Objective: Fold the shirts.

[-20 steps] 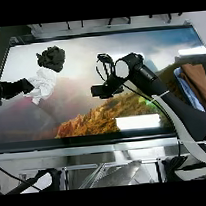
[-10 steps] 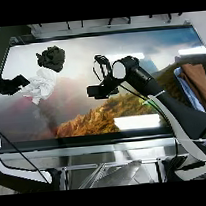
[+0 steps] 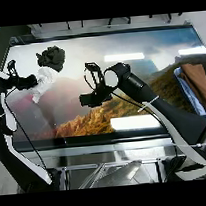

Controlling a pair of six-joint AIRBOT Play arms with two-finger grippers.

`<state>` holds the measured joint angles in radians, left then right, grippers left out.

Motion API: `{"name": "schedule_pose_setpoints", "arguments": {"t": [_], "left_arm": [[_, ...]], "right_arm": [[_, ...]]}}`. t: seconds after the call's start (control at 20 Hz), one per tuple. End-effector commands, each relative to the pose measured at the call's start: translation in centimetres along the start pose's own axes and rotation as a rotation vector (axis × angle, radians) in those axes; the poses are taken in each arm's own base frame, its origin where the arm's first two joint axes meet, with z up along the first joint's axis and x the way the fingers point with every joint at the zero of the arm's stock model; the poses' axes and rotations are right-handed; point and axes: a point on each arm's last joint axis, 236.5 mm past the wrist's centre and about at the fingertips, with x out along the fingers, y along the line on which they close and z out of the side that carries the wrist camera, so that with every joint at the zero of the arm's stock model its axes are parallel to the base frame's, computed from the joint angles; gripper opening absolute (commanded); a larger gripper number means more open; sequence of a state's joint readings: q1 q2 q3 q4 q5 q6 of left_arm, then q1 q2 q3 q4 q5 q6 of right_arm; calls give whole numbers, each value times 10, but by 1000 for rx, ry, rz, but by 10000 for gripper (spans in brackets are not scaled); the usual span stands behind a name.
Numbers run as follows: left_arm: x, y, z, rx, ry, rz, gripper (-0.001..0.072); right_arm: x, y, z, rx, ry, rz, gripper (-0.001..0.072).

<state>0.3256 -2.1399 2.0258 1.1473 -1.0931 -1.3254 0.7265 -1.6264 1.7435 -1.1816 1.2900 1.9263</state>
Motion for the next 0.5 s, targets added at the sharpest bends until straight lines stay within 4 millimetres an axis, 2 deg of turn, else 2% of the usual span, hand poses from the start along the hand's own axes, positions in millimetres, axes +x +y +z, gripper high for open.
{"name": "schedule_pose_setpoints", "arguments": {"t": [0.0, 0.15, 0.25, 0.3, 0.45], "left_arm": [[-12, -17, 5, 49, -9, 1, 15], [-66, -37, 26, 74, -98, 2, 16], [-103, -55, 33, 81, -138, -8, 15], [-119, -67, 31, 86, -146, -14, 15], [-160, -111, 11, 144, -148, -41, 16]], "right_arm": [[2, 3, -6, -9, 16, -2, 23], [2, 10, -4, -2, 7, 27, 23], [1, 16, 2, -25, -17, 53, 23], [0, 15, 5, -20, -25, 56, 23], [-17, -6, -7, -28, 38, 13, 23]]}}
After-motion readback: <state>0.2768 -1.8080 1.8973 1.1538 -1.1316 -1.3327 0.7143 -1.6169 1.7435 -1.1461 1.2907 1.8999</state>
